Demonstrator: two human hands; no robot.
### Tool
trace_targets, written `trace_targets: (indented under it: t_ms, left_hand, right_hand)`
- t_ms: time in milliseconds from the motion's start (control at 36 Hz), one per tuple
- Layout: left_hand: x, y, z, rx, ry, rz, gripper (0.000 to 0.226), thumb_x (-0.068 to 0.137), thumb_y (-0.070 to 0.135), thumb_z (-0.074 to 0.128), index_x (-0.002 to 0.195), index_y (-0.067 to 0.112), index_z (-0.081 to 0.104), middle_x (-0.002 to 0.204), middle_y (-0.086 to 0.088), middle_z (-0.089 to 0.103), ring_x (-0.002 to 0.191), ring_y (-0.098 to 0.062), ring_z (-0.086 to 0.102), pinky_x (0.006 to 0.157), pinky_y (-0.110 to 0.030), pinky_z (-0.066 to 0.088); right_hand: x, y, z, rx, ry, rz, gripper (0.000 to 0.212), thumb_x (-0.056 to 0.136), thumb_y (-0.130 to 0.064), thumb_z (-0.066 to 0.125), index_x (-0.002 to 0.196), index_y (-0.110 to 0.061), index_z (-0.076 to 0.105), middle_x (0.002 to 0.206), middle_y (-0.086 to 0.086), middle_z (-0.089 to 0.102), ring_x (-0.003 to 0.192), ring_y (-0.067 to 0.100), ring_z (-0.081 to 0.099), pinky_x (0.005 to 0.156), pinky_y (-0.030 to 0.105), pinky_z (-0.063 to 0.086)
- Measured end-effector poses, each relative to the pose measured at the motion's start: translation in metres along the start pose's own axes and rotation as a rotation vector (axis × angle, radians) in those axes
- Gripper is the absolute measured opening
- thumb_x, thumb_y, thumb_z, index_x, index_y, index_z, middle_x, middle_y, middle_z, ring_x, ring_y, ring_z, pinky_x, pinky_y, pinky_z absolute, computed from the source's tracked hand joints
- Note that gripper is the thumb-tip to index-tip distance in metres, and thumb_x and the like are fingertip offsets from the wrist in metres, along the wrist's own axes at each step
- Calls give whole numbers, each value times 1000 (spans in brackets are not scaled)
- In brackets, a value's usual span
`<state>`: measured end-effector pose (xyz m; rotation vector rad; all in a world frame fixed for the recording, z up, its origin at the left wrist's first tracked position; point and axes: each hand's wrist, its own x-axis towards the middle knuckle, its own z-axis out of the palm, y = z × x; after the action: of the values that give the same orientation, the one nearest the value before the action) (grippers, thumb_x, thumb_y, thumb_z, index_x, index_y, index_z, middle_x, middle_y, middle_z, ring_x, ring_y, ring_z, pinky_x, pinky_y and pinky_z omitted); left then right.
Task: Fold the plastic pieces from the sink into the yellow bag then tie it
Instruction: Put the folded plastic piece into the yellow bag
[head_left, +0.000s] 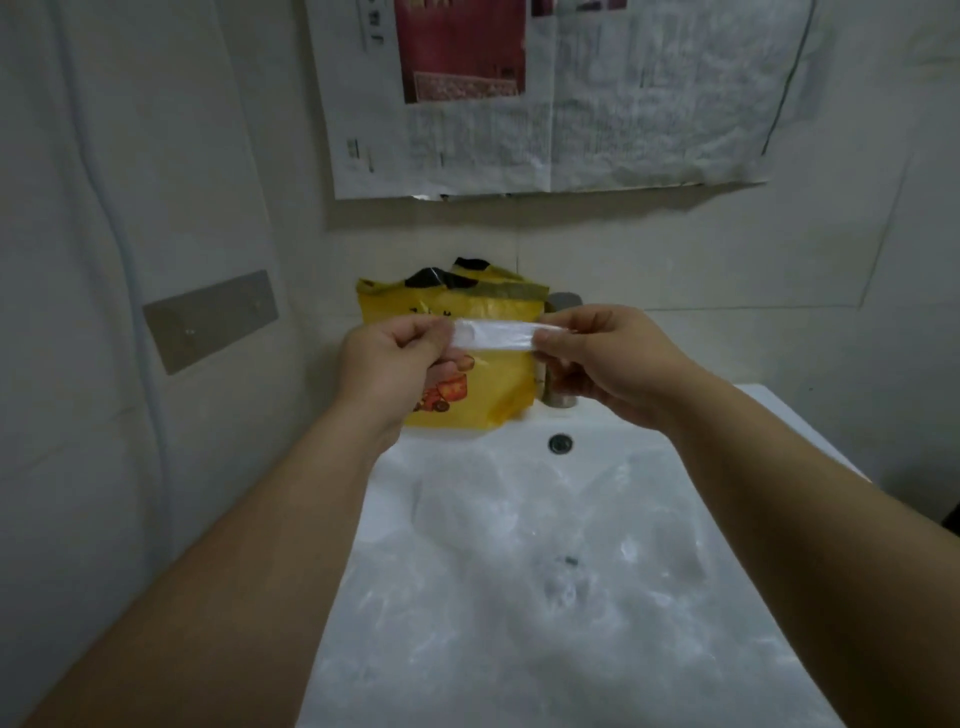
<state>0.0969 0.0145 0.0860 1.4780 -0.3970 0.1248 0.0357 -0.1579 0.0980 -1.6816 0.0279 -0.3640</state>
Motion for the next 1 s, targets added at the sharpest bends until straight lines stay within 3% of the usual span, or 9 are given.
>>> trace_targets:
  t_ms: [167, 333, 472, 556, 639, 778, 861, 944, 1000]
  left_hand:
    - [35, 6, -3, 70, 18, 52, 14, 92, 6, 62, 83, 14, 69, 66, -1, 68, 58, -2, 65, 58, -11, 51]
    - [74, 8, -4, 145, 145, 88, 6, 84, 19, 74, 81, 21, 70, 72, 3, 69, 60, -2, 62, 62, -16, 54]
    - [101, 9, -9, 496, 199, 246, 38, 92, 29, 64, 129, 20, 60, 121, 5, 62, 112, -11, 56, 96, -23, 41]
    - [117, -1, -13, 769, 101, 230, 42, 90, 32, 66, 131, 28, 58, 137, 4, 54, 130, -22, 45, 110, -41, 35]
    - [126, -9, -12, 913, 72, 216, 23, 91, 29, 62, 112, 36, 69, 116, 6, 64, 118, -29, 51, 100, -49, 41]
    - [137, -10, -8, 802, 64, 249, 20, 94, 20, 60, 106, 28, 74, 103, 7, 67, 91, -10, 57, 73, -18, 40]
    - [142, -13, -5, 776, 52, 242, 21, 94, 19, 60, 107, 28, 74, 95, 9, 63, 78, -5, 55, 64, -11, 38]
    - [143, -15, -2, 776, 64, 241, 22, 94, 18, 60, 107, 28, 74, 93, 10, 62, 72, -2, 54, 56, -2, 35]
    - [143, -16, -1, 761, 74, 234, 22, 95, 18, 59, 108, 27, 74, 95, 10, 63, 80, -5, 56, 65, -10, 39]
  right_hand:
    - [33, -12, 3, 6, 39, -44, 15, 95, -1, 52, 103, -3, 64, 78, 9, 59, 63, 14, 52, 63, 28, 55]
    - [75, -13, 7, -62, 243, -155, 16, 93, -10, 59, 108, -11, 59, 88, 5, 60, 74, 14, 58, 64, 25, 56]
    - [116, -16, 3, -183, 543, -303, 13, 96, -15, 52, 107, -19, 57, 96, 0, 62, 75, 13, 57, 68, 28, 50]
    - [136, -14, 2, -285, 611, -376, 22, 98, -17, 47, 117, -14, 57, 97, -2, 58, 79, 15, 56, 66, 26, 44]
    - [152, -7, 9, -402, 530, -385, 25, 98, -18, 46, 120, -15, 58, 97, -2, 58, 80, 16, 56, 67, 28, 44]
    - [175, -1, 23, -753, 113, -220, 25, 96, -23, 52, 118, -20, 65, 108, -2, 60, 97, 19, 56, 85, 36, 49]
    - [179, -3, 30, -960, -88, -82, 26, 97, -23, 51, 118, -16, 66, 108, 4, 60, 91, 18, 51, 79, 29, 41]
    - [177, -6, 29, -986, -124, 0, 34, 101, -27, 43, 121, -7, 61, 118, 14, 60, 96, 25, 55, 81, 31, 43]
    - [172, -7, 24, -865, -57, -13, 39, 101, -31, 39, 120, -4, 60, 119, 17, 60, 104, 30, 56, 91, 37, 44]
